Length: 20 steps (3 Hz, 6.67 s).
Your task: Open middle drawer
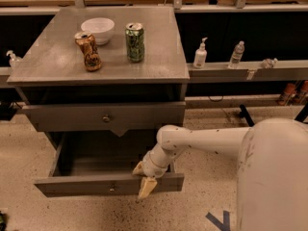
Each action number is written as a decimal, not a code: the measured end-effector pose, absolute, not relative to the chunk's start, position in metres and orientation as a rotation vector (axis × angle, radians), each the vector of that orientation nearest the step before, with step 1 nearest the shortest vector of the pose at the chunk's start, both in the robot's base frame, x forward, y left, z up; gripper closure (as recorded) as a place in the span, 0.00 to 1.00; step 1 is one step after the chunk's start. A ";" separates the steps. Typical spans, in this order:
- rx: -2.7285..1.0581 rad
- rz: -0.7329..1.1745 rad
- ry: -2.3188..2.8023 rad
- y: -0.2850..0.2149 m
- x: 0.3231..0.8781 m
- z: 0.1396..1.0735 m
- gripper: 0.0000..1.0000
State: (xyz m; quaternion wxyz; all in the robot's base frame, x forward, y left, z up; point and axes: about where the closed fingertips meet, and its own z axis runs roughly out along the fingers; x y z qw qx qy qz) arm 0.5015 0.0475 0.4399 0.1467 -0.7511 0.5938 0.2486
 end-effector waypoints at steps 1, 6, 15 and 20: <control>-2.093 0.808 1.734 0.042 0.464 0.444 0.36; -2.046 0.868 1.736 0.039 0.441 0.454 0.00; -2.108 0.949 1.818 0.037 0.442 0.436 0.77; -2.161 0.815 1.831 0.033 0.464 0.451 0.00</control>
Offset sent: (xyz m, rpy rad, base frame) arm -0.1444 -0.0259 0.0429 0.2629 0.1811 -0.0945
